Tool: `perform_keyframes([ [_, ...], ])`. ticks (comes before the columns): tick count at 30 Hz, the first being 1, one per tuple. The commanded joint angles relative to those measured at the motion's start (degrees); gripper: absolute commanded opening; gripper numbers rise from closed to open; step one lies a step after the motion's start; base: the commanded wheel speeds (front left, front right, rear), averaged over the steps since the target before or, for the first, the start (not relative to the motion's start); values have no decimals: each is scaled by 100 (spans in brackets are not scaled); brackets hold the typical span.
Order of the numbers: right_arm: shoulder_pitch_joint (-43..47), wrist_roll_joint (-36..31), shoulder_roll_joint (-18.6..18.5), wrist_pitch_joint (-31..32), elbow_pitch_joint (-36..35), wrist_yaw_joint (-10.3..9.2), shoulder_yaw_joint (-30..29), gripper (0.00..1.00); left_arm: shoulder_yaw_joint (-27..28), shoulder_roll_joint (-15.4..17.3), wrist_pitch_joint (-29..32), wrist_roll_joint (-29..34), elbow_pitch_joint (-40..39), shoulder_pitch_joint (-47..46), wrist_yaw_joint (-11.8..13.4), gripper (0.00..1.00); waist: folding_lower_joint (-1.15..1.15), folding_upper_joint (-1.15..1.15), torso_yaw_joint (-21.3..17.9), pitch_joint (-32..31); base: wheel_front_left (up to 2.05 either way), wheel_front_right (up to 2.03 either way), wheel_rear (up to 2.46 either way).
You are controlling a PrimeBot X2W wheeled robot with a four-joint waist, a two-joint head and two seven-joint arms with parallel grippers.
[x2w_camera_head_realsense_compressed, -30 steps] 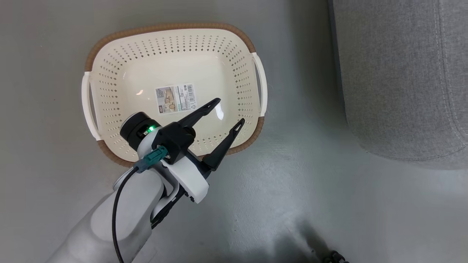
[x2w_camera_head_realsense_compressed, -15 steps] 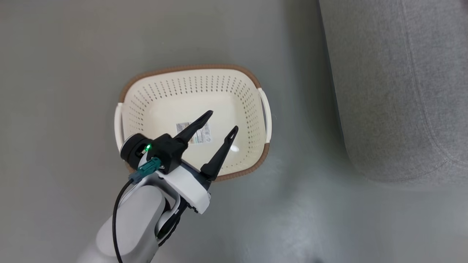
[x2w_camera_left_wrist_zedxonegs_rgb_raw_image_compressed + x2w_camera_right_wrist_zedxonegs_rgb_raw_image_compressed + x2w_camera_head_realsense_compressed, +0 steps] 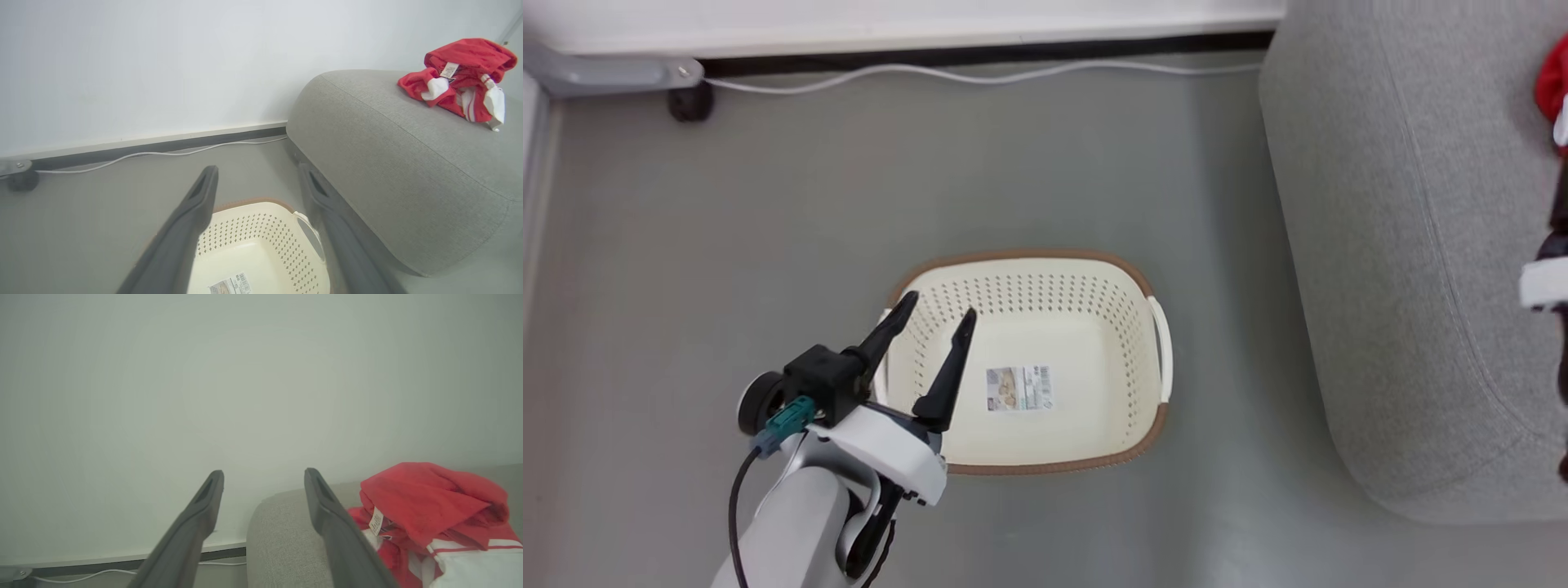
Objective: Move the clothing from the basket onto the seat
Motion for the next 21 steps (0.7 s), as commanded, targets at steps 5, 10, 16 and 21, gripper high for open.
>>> perform_keyframes([
  [5,426,98,78,-34,-283,8,388,100,756,-10,-35,206,-35,260,-4,100,0,0,430,-592,0,0,0],
  [10,769,134,179,-35,-360,8,647,100,1346,-94,-35,419,-55,543,65,100,0,0,599,-963,0,0,0],
  [16,1286,195,320,-35,-411,8,858,100,1989,-179,-35,670,-218,947,156,100,0,0,757,-1315,0,0,0],
  [21,1797,18,472,-35,-505,8,931,100,2431,-279,-35,897,-372,1320,154,100,0,0,823,-1542,0,0,0],
])
